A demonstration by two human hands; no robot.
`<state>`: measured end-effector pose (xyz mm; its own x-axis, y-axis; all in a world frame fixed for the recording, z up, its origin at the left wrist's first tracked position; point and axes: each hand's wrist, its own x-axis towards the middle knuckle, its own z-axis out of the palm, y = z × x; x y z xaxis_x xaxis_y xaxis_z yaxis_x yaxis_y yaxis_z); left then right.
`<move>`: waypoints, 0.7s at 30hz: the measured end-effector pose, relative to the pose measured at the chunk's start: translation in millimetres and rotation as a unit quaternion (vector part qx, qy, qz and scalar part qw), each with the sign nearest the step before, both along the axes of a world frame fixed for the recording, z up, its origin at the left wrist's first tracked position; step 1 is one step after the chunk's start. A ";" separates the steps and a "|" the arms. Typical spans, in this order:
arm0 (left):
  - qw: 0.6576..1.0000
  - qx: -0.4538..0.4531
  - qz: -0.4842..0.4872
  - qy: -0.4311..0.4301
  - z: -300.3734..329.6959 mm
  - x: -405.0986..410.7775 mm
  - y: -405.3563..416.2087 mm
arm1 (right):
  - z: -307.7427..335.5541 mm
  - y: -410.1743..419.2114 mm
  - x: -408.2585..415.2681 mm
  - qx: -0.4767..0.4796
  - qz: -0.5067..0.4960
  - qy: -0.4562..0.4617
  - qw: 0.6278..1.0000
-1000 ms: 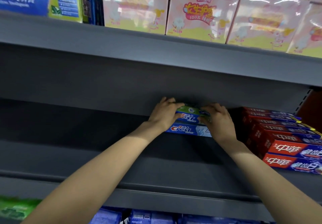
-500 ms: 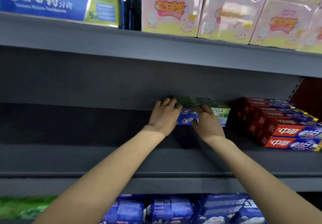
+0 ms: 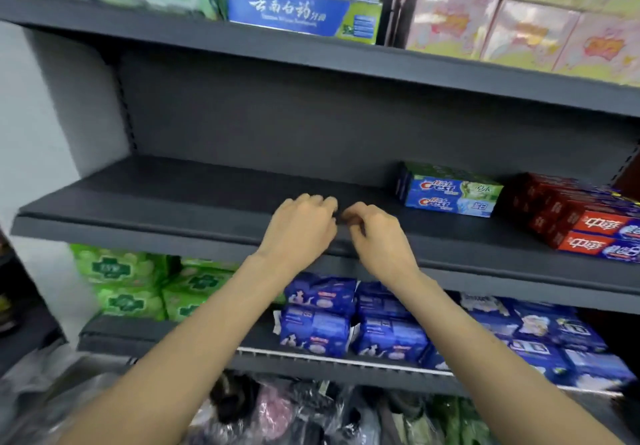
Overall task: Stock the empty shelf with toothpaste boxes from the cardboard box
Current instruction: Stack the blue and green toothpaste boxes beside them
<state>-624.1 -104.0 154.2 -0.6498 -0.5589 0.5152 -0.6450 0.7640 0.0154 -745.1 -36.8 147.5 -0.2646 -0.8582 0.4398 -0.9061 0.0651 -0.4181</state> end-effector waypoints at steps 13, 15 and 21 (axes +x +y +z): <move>0.961 0.150 0.227 0.055 -68.2 317.1 117.0 | -66.6 65.1 293.6 0.115 0.200 -0.038 0.972; 0.943 0.180 0.271 0.072 -80.8 366.0 123.7 | -79.6 68.5 339.0 0.138 0.216 -0.030 0.966; 0.884 0.289 0.361 0.065 -129.4 514.4 119.0 | -125.3 61.0 485.4 0.218 0.253 -0.033 0.942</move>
